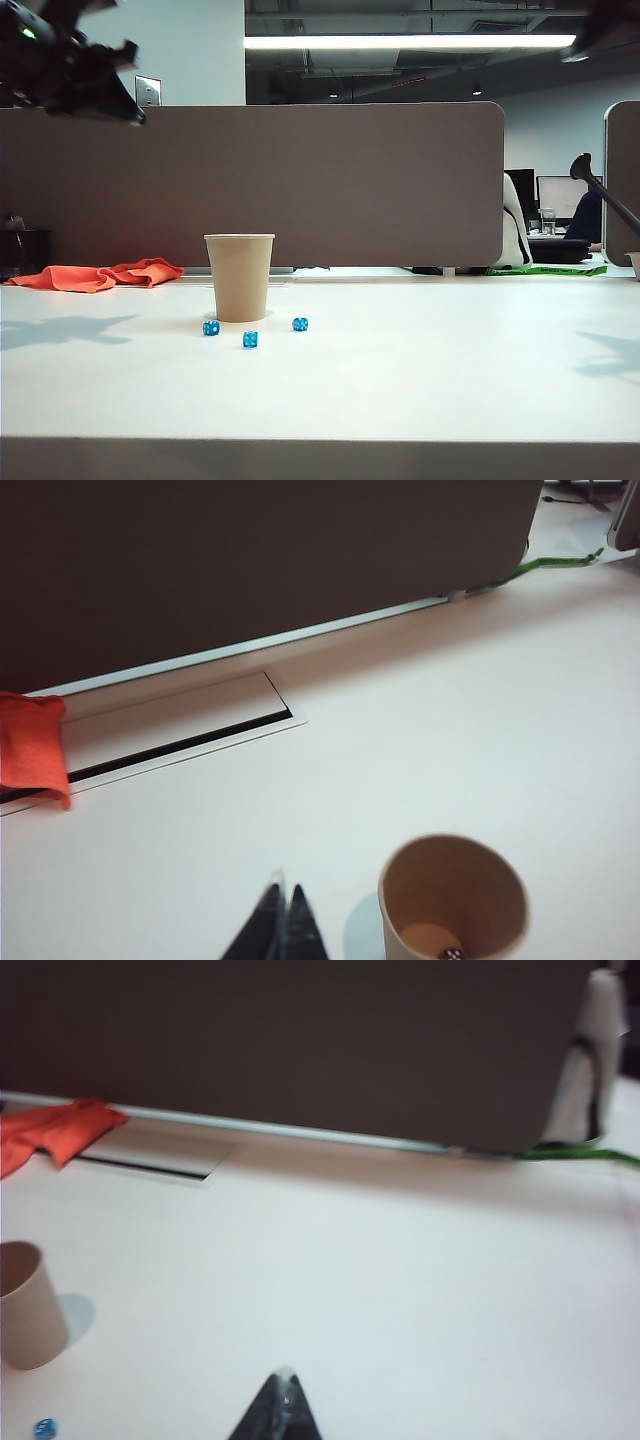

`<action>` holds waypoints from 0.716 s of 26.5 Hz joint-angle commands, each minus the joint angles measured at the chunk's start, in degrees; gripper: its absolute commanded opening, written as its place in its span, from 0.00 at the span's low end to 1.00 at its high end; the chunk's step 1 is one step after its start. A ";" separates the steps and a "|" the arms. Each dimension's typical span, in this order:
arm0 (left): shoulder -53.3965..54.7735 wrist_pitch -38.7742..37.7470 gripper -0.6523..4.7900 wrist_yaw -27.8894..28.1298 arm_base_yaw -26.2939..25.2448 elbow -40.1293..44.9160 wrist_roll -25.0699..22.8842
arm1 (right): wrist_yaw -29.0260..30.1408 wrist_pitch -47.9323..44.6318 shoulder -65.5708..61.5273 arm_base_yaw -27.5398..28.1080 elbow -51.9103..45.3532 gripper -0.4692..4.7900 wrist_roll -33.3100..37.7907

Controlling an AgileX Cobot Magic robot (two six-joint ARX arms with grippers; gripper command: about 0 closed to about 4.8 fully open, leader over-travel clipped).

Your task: Pick up the dice with a different color and drop it into the paper cup.

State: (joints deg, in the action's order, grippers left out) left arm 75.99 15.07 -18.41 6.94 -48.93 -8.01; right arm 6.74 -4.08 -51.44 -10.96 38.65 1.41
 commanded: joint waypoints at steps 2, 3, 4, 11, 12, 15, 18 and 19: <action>-6.64 0.50 0.11 2.38 0.20 4.79 0.15 | 2.19 -0.87 7.61 5.20 -4.20 0.08 -2.73; -8.26 0.44 0.11 2.69 0.20 5.90 0.13 | 2.38 -0.90 9.05 6.14 -5.03 0.08 -2.82; -10.03 0.42 0.11 3.21 0.24 7.19 0.15 | 2.38 -0.87 10.34 6.93 -5.81 0.08 -2.80; -26.56 0.31 0.11 10.38 0.28 17.00 4.00 | 2.16 -0.63 24.13 8.87 -16.20 0.08 -2.75; -29.92 -0.81 0.11 10.99 0.28 18.40 3.96 | 2.19 -0.92 27.06 8.85 -18.47 0.08 -2.75; -36.41 -6.88 0.11 13.57 0.28 19.54 3.93 | -0.26 -0.81 35.56 8.90 -24.24 0.08 -2.69; -39.36 -10.01 0.11 13.94 0.28 19.69 3.78 | -2.23 0.02 40.06 8.90 -26.84 0.08 -1.68; -40.09 -10.38 0.11 13.97 0.28 19.87 3.72 | -2.34 0.55 41.31 8.90 -27.41 0.08 -0.98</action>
State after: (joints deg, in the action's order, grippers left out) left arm 36.73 5.72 -4.73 7.20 -29.39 -4.23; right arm 5.32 -3.68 -11.40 -2.13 11.57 -0.89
